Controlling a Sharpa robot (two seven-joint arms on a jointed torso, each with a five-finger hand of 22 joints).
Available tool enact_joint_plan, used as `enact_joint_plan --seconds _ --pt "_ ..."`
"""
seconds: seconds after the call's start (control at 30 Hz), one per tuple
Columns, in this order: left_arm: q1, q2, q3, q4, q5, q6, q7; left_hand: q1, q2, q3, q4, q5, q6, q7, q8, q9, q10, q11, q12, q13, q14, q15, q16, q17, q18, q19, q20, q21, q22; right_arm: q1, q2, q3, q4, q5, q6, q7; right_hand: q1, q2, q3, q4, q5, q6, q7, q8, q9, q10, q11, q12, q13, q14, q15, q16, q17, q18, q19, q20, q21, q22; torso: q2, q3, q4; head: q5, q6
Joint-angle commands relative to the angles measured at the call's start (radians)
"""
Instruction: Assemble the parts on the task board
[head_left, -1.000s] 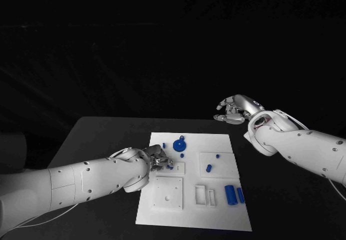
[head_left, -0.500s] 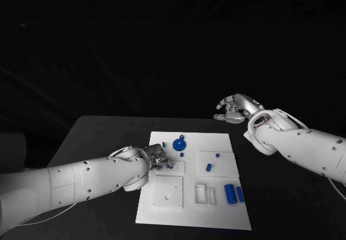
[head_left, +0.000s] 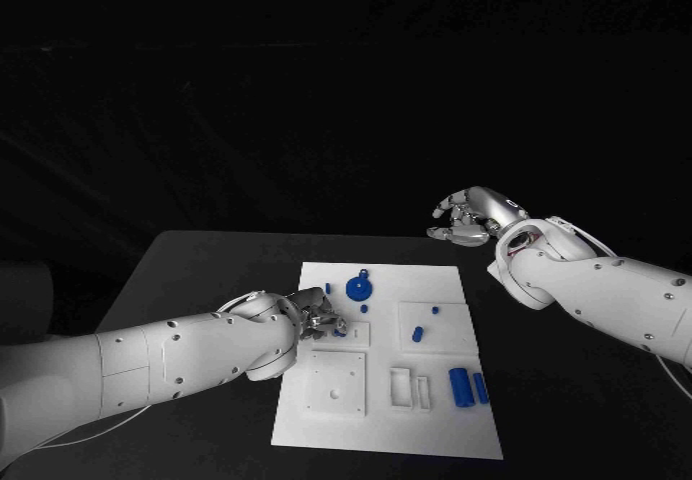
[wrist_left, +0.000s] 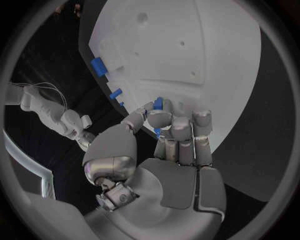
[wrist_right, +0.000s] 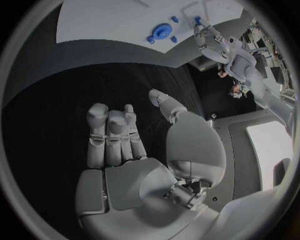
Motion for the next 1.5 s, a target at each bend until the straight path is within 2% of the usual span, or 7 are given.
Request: enact_joint_plan --seconds 0.03,0.13,0.37,0.47,0.67,1.23,1.5 --pt "-0.006 0.000 -0.005 0.001 -0.006 0.042 -0.015 0.017 0.008 0.005 0.002 0.004 0.218 -0.098 0.002 0.130 -0.018 -0.019 0.004 -0.002 0.049 -0.058 0.005 -0.001 0.021 0.006 -0.126 0.006 0.001 0.000 0.001 0.000 0.001 -0.002 0.011 0.008 0.001 0.005 -0.006 0.001 0.005 0.002 0.006 0.002 -0.002 -0.007 -0.002 0.004 -0.001 -0.003 -0.005 -0.004 0.001 0.085 0.002 -0.005 -0.004 0.005 0.000 0.0007 -0.0002 0.000 0.002" --pt "-0.006 0.000 -0.005 0.001 -0.006 0.047 -0.016 0.016 0.006 0.004 0.002 0.001 0.218 -0.098 0.002 0.130 -0.018 -0.019 0.005 -0.003 0.049 -0.058 0.005 -0.002 0.020 0.006 -0.126 0.007 0.001 0.000 0.001 0.000 0.002 -0.002 0.012 0.008 0.001 0.005 -0.006 0.001 0.005 0.002 0.006 0.002 -0.002 -0.007 -0.002 0.004 -0.001 -0.003 -0.005 -0.004 0.001 0.085 0.003 -0.005 -0.004 0.005 0.000 0.0006 -0.0006 0.001 0.001" --pt "-0.006 0.002 -0.005 0.000 0.004 0.054 -0.012 0.008 -0.023 -0.009 0.013 -0.026 0.222 -0.096 -0.001 0.123 -0.017 -0.016 0.011 -0.008 0.047 -0.054 0.009 -0.007 0.020 0.005 -0.124 0.006 0.002 0.000 0.002 0.000 0.000 -0.002 0.014 0.008 0.001 0.005 -0.006 0.002 0.005 0.002 0.006 0.002 -0.002 -0.007 -0.002 0.004 -0.002 -0.002 -0.005 -0.005 0.001 0.085 0.003 -0.005 -0.004 0.005 -0.001 0.0011 -0.0005 0.001 0.001" --pt "-0.006 0.003 -0.005 -0.001 0.006 0.055 -0.011 0.002 -0.033 -0.015 0.030 -0.085 0.226 -0.096 -0.002 0.113 -0.018 -0.016 0.014 -0.012 0.046 -0.052 0.012 -0.011 0.021 0.005 -0.124 0.004 0.001 0.000 0.002 0.000 0.001 -0.002 0.015 0.008 0.001 0.005 -0.006 0.002 0.006 0.002 0.006 0.002 -0.002 -0.007 -0.002 0.004 -0.002 -0.002 -0.005 -0.005 0.001 0.085 0.003 -0.005 -0.004 0.005 0.000 0.0009 -0.0008 0.002 0.001" --pt "-0.006 0.004 -0.005 -0.002 0.011 0.062 -0.009 -0.004 -0.032 -0.017 0.044 -0.096 0.229 -0.096 -0.001 0.108 -0.018 -0.016 0.017 -0.015 0.046 -0.052 0.014 -0.013 0.020 0.005 -0.123 0.003 0.001 0.000 0.003 0.000 0.000 -0.002 0.015 0.008 0.000 0.005 -0.006 0.002 0.006 0.002 0.006 0.002 -0.002 -0.007 -0.002 0.004 -0.002 -0.002 -0.005 -0.005 0.001 0.085 0.003 -0.005 -0.004 0.005 0.000 0.0012 -0.0004 0.001 0.001" --pt "-0.006 0.009 -0.004 -0.004 0.017 0.056 -0.003 -0.014 -0.013 -0.016 0.059 -0.091 0.233 -0.096 0.000 0.100 -0.019 -0.014 0.023 -0.018 0.045 -0.048 0.019 -0.016 0.020 0.003 -0.122 0.002 0.003 0.000 0.006 0.000 -0.001 -0.002 0.015 0.009 -0.001 0.006 -0.006 0.003 0.009 0.003 0.005 0.002 -0.002 -0.007 -0.003 0.004 -0.003 -0.002 -0.006 -0.005 0.002 0.085 0.003 -0.005 -0.005 0.005 0.000 0.0009 -0.0011 0.000 0.002" --pt "-0.006 0.015 -0.004 -0.013 0.018 0.071 -0.004 -0.020 -0.019 -0.019 0.062 -0.124 0.232 -0.095 0.000 0.094 -0.020 -0.014 0.026 -0.023 0.044 -0.047 0.020 -0.019 0.022 0.002 -0.123 0.002 0.005 0.000 0.007 0.000 -0.001 -0.002 0.017 0.010 -0.001 0.007 -0.006 0.004 0.010 0.003 0.005 0.003 -0.002 -0.007 -0.003 0.005 -0.003 -0.002 -0.006 -0.005 0.002 0.085 0.003 -0.005 -0.005 0.005 0.000 0.0010 -0.0012 -0.002 0.003"
